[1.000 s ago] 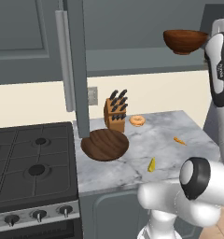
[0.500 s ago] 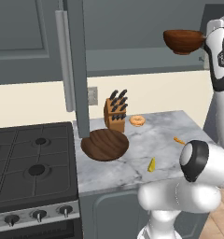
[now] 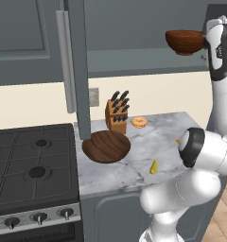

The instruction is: Pick both bowls and place them on the counter. Then place the lemon wedge in one bowl and place the shrimp in the other bowl.

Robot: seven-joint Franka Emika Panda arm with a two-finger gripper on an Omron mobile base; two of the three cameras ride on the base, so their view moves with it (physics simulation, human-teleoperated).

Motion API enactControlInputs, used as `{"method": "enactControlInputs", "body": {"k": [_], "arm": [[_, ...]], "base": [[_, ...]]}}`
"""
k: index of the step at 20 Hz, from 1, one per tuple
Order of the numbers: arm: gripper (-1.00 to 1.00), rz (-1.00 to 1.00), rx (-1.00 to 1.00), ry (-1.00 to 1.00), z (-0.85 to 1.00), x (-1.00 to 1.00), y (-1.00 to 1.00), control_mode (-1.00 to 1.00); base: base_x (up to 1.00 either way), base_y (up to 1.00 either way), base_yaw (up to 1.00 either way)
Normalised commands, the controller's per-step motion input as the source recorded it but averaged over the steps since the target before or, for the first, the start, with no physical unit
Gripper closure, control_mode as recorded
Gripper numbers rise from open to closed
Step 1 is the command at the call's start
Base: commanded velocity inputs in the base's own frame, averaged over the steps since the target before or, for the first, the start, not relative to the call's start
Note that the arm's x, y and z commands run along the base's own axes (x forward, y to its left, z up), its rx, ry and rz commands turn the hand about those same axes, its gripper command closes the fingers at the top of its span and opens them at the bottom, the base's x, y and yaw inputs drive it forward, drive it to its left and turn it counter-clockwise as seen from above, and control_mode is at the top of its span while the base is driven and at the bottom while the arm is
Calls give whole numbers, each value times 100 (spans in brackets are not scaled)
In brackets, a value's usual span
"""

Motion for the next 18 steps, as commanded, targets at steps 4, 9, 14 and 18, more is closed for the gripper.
{"method": "enactControlInputs", "body": {"k": [4,9,14,18], "arm": [[-100,0,-10,0,0,36,-11,-100],[-100,-5,-5,1,4,45,-9,-100],[-100,-6,0,9,0,44,-14,-100],[-100,-1,0,9,3,41,-11,-100]], "base": [[0,0,0],[0,0,0],[0,0,0],[0,0,0]]}}
